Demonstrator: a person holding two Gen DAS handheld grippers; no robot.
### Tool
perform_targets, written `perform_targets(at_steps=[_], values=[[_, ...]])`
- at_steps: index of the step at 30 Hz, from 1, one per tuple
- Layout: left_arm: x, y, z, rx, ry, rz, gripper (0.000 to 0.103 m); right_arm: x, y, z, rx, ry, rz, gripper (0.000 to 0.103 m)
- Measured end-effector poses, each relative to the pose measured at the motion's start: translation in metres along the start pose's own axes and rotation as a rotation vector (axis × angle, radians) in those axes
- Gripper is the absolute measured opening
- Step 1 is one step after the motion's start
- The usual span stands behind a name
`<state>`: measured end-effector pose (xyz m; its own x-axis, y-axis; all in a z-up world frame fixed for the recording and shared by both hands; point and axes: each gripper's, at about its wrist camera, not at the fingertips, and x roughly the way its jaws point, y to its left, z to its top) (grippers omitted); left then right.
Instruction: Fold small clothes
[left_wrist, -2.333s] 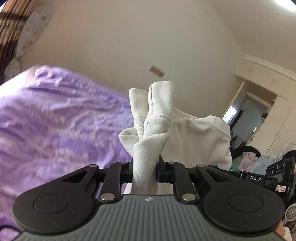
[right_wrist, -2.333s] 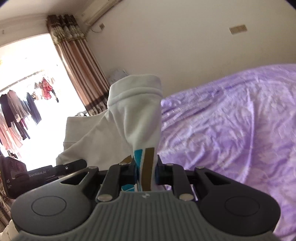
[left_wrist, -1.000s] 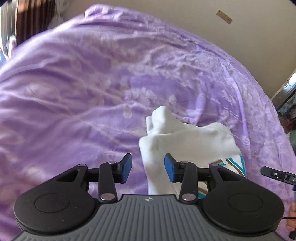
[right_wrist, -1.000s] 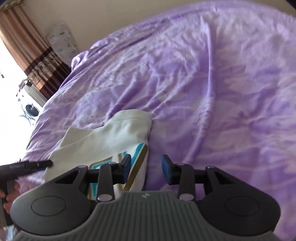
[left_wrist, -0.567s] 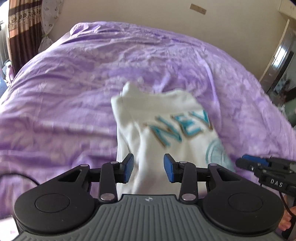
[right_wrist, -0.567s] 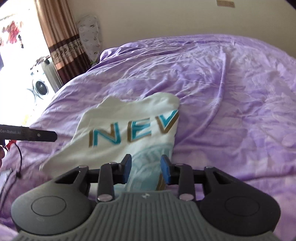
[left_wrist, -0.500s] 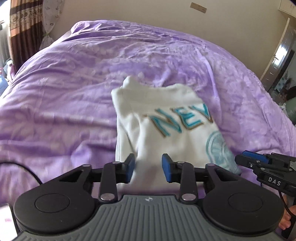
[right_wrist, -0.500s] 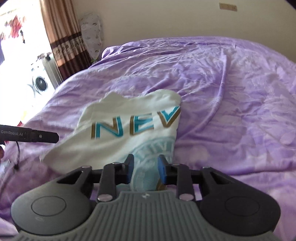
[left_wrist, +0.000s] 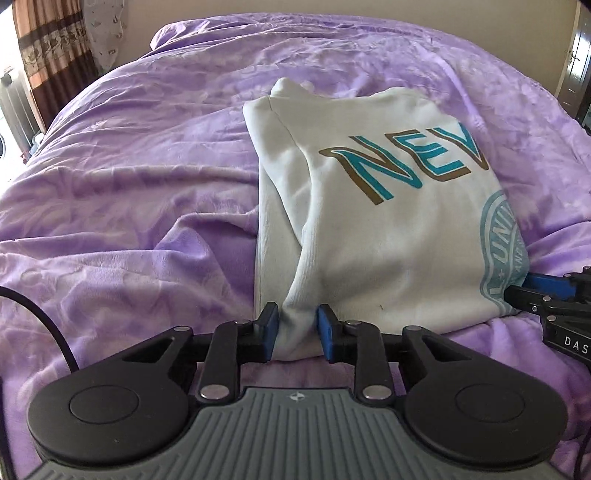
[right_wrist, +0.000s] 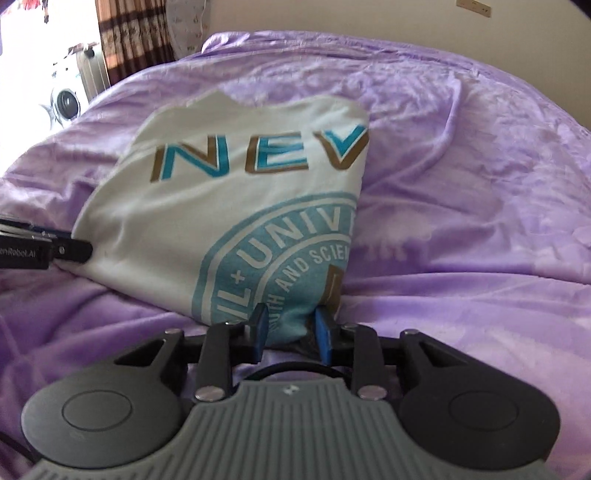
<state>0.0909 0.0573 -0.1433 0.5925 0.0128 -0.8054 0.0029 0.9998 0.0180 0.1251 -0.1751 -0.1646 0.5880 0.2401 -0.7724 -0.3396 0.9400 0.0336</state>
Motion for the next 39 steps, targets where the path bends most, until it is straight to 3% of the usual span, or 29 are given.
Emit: perform_targets(at_steps=[6, 10, 14, 18, 21, 27, 28, 29, 32, 39], values=[[-0.005, -0.003, 0.001, 0.014, -0.012, 0.004, 0.032, 0.004, 0.003, 0.0, -0.024, 0.004, -0.015, 0.024], [-0.024, -0.006, 0.003, 0.037, -0.069, 0.017, 0.032, -0.002, 0.007, 0.004, -0.034, -0.003, -0.028, 0.024], [-0.061, -0.006, 0.006, 0.023, -0.175, 0.039, 0.034, -0.023, 0.008, 0.011, -0.024, -0.043, -0.074, 0.047], [-0.103, -0.007, 0.01, -0.03, -0.261, 0.029, 0.048, -0.066, 0.009, 0.021, 0.011, -0.148, -0.062, 0.047], [-0.131, -0.016, 0.008, -0.025, -0.327, 0.054, 0.06, -0.1, 0.018, 0.025, 0.011, -0.224, -0.069, 0.062], [-0.169, -0.034, -0.004, 0.023, -0.436, 0.136, 0.092, -0.153, 0.042, 0.015, 0.016, -0.296, -0.005, 0.073], [-0.173, -0.037, -0.007, 0.039, -0.444, 0.146, 0.092, -0.159, 0.047, 0.012, 0.008, -0.3, 0.0, 0.078], [-0.176, -0.04, -0.01, 0.054, -0.45, 0.152, 0.092, -0.164, 0.052, 0.008, 0.003, -0.307, -0.005, 0.083], [-0.178, -0.044, -0.019, 0.061, -0.43, 0.16, 0.093, -0.175, 0.064, -0.002, 0.004, -0.316, -0.03, 0.082], [-0.151, -0.042, -0.026, 0.039, -0.278, 0.142, 0.093, -0.173, 0.066, -0.02, 0.069, -0.27, -0.042, 0.082]])
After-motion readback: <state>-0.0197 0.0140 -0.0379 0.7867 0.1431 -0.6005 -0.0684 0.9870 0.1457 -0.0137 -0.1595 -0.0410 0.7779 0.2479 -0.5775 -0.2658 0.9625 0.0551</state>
